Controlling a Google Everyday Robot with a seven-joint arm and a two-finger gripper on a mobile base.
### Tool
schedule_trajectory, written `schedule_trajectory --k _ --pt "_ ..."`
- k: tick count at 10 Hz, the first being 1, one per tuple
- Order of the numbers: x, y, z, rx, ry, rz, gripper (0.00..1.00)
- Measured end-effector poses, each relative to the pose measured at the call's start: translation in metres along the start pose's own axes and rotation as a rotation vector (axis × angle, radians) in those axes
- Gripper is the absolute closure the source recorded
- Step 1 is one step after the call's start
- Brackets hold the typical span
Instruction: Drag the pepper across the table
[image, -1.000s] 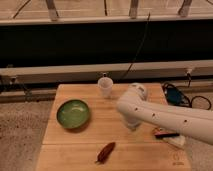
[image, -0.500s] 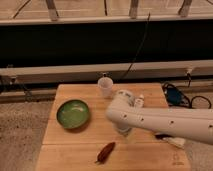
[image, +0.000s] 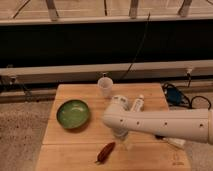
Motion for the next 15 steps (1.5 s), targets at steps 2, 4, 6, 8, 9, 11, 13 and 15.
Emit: schedule_trajectory --k 2,4,6,8,9,11,13,15 --pt "-0.005 -0.001 0.010 -0.008 -0.004 -0.026 0.20" --pt "-0.009 -0.003 0.018 -0.006 -0.006 -0.053 0.20" --pt "-0.012 -0.003 0.021 -0.006 -0.009 -0.065 0.20" --pt "-0.013 -0.002 0.025 -0.004 -0.011 -0.083 0.20" --pt "-0.014 -0.001 0.026 -0.005 -0.016 -0.086 0.20" --pt "-0.015 0.000 0.030 0.002 -0.022 -0.095 0.20" --pt "-0.016 0.002 0.033 0.002 -0.024 -0.106 0.20" --pt "-0.018 0.003 0.035 0.007 -0.029 -0.117 0.20"
